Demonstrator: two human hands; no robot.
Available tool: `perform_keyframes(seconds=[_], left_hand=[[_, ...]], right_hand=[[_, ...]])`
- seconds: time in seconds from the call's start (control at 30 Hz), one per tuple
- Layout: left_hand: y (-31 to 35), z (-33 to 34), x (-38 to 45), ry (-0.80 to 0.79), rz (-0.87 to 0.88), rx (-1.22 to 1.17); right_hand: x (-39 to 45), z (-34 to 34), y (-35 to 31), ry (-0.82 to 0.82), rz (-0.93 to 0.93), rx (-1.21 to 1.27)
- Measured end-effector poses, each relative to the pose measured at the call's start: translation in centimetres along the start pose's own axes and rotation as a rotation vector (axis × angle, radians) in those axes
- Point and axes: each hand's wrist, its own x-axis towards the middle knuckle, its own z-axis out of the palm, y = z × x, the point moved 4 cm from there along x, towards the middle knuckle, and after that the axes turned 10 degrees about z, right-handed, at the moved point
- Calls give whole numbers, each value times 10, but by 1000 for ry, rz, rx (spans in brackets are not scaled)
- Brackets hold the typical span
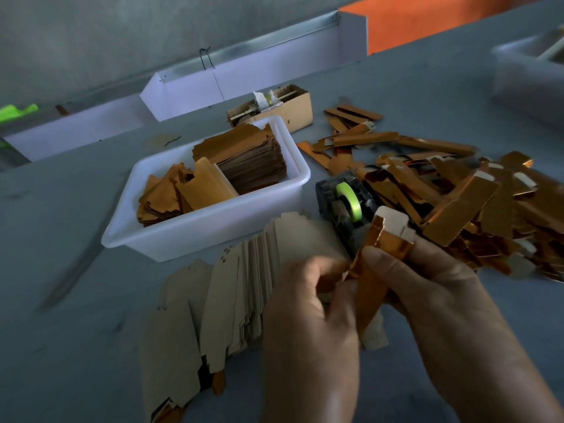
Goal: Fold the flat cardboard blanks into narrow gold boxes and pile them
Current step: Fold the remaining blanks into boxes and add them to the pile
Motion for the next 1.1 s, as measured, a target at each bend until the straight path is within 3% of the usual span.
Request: perform_keyframes(seconds=[0.07, 0.17, 0.3, 0.43, 0.7, 0.97, 1.1], left_hand=[[10, -6, -27, 74, 11, -295], [18, -10, -24, 24, -37, -386], [7, -17, -14, 288, -100, -566], [0, -13, -12, 368, -114, -559], [-5, -1, -8, 360, -82, -519], [-5, 1, -7, 333, -98, -501], [-5, 1, -7, 328, -77, -487]], right_hand=[[0, 0, -3, -37, 1, 4], [0, -5, -12, -53, -25, -61], [9, -34, -28, 258, -156, -368], [26, -42, -31, 247, -154, -556], [43, -32, -20, 159, -78, -639], [49, -24, -20, 202, -84, -700], [49, -22, -19, 283, -206, -743]])
